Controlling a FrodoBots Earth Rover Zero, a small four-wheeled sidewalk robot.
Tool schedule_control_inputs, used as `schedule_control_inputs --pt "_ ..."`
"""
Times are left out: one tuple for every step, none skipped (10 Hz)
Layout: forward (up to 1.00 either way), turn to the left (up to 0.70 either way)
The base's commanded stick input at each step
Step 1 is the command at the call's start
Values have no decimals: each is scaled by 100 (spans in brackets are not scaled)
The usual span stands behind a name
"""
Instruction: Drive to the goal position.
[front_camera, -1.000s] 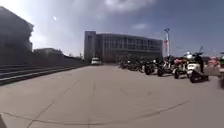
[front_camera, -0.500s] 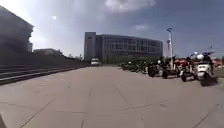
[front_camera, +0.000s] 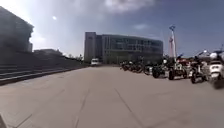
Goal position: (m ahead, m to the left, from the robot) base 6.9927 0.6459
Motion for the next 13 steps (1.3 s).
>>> schedule_control_inputs --pt "100 0" --pt "100 0" --pt "100 0" --pt "100 0" --pt "100 0" --pt "100 0" --pt "100 0" --pt "100 0" --pt "100 0" --pt "100 0" --pt "100 0" --pt "100 0" --pt "100 0"
